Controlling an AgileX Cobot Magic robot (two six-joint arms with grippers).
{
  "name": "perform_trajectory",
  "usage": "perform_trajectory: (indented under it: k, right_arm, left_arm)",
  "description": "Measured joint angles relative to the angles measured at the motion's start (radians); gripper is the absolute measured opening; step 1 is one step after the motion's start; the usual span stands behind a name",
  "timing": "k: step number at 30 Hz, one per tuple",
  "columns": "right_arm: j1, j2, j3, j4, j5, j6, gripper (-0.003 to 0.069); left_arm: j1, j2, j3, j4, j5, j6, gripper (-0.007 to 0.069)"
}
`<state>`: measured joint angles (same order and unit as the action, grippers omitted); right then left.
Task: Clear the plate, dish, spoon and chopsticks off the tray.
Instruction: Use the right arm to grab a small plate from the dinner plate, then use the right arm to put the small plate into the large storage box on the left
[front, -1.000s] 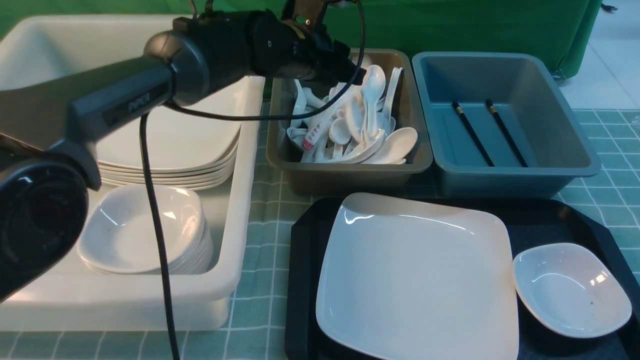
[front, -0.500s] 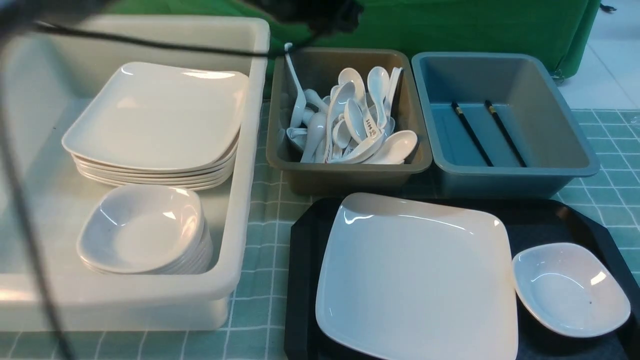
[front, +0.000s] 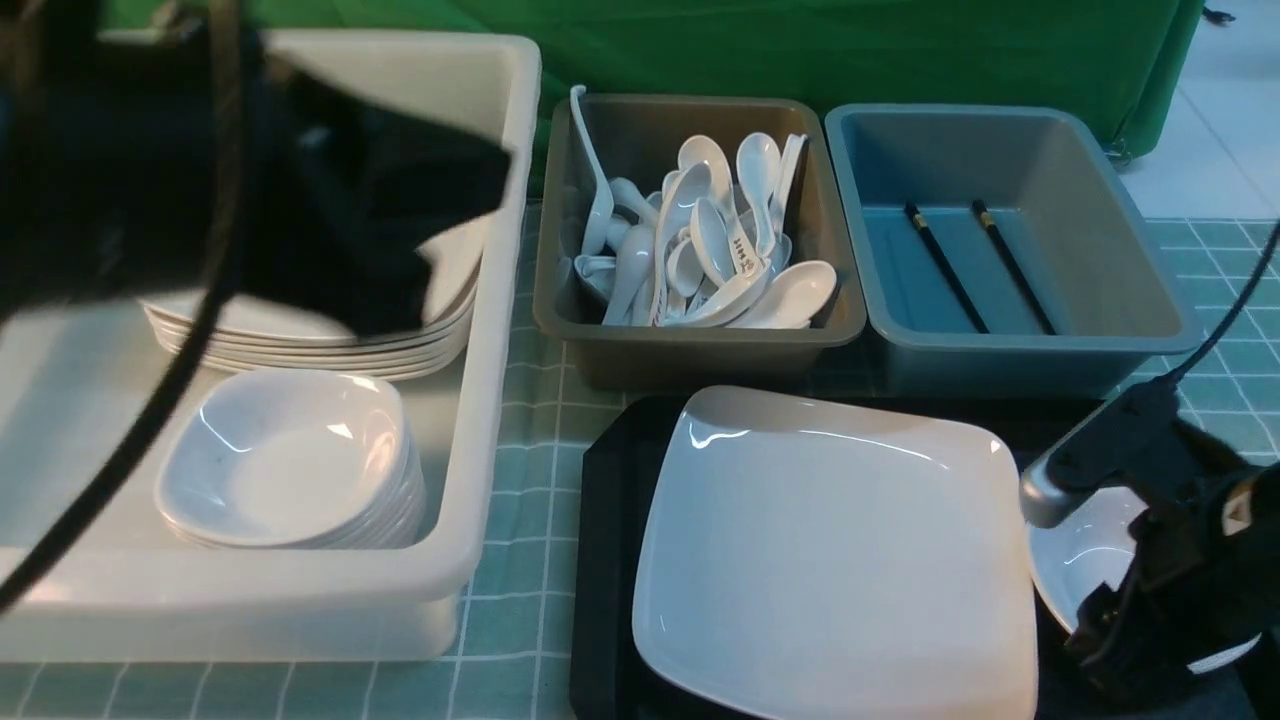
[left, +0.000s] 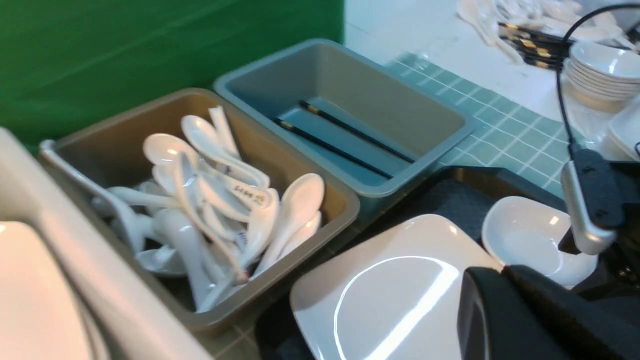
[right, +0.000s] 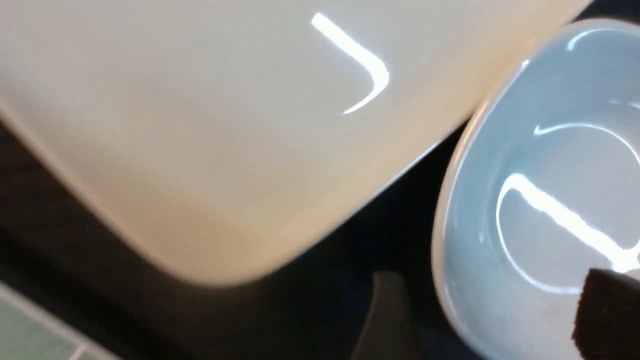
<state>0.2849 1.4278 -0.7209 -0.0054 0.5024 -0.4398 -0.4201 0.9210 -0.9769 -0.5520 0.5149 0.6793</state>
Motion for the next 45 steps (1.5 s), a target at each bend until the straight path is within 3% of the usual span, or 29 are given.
perform_trajectory:
  k: [9, 14, 16, 17, 18, 22, 26, 27, 28, 32, 34, 41, 42, 45]
  right_arm:
    - [0.002, 0.180, -0.004, -0.089, -0.149, -0.007, 0.0488]
    - [0.005, 0.204, -0.013, -0.091, -0.171, -0.016, 0.0396]
    - [0.009, 0.203, -0.014, -0.100, -0.157, -0.018, 0.0301]
    - [0.010, 0.203, -0.014, -0.100, -0.157, -0.017, 0.0301]
    - [0.016, 0.191, -0.014, -0.124, -0.139, -0.018, 0.0235]
    - [0.042, 0.155, -0.014, -0.144, -0.093, -0.014, 0.0223]
    - [0.105, 0.054, -0.036, -0.140, 0.063, 0.080, 0.0130]
    - [0.129, 0.002, -0.080, -0.132, 0.157, 0.150, 0.0070]
    - [0.154, -0.037, -0.112, -0.121, 0.221, 0.195, 0.0060]
    - [0.231, -0.107, -0.254, -0.113, 0.312, 0.275, 0.0057]
    - [0.356, -0.111, -0.469, -0.114, 0.347, 0.313, 0.0057]
    - [0.620, 0.074, -0.846, -0.115, 0.365, 0.266, 0.0057]
    - [0.697, 0.163, -0.958, -0.112, 0.366, 0.231, 0.0057]
    - [0.775, 0.301, -1.138, -0.108, 0.376, 0.173, 0.0057]
  left_arm:
    - [0.000, -0.232, 0.099, 0.026, -0.014, 0.018, 0.0008]
    - [0.000, -0.254, 0.099, 0.044, 0.003, 0.021, 0.0009]
    - [0.000, -0.254, 0.099, 0.049, 0.022, 0.021, 0.0009]
    - [0.000, -0.254, 0.099, 0.049, 0.024, 0.021, 0.0009]
    - [0.000, -0.254, 0.101, 0.052, 0.034, 0.021, 0.0009]
    - [0.000, -0.254, 0.102, 0.053, 0.049, 0.021, 0.0009]
    - [0.000, -0.254, 0.102, 0.071, 0.058, 0.021, 0.0009]
    - [0.000, -0.253, 0.106, 0.091, 0.059, 0.013, 0.0009]
    - [0.000, -0.253, 0.106, 0.108, 0.060, -0.004, 0.0009]
    - [0.000, -0.243, 0.107, 0.189, 0.061, -0.106, 0.0009]
    - [0.000, -0.245, 0.107, 0.330, 0.071, -0.247, 0.0009]
    - [0.000, -0.327, 0.091, 0.605, 0.209, -0.540, 0.0009]
    - [0.000, -0.371, 0.086, 0.647, 0.244, -0.584, 0.0009]
    - [0.000, -0.441, 0.085, 0.696, 0.293, -0.637, 0.0009]
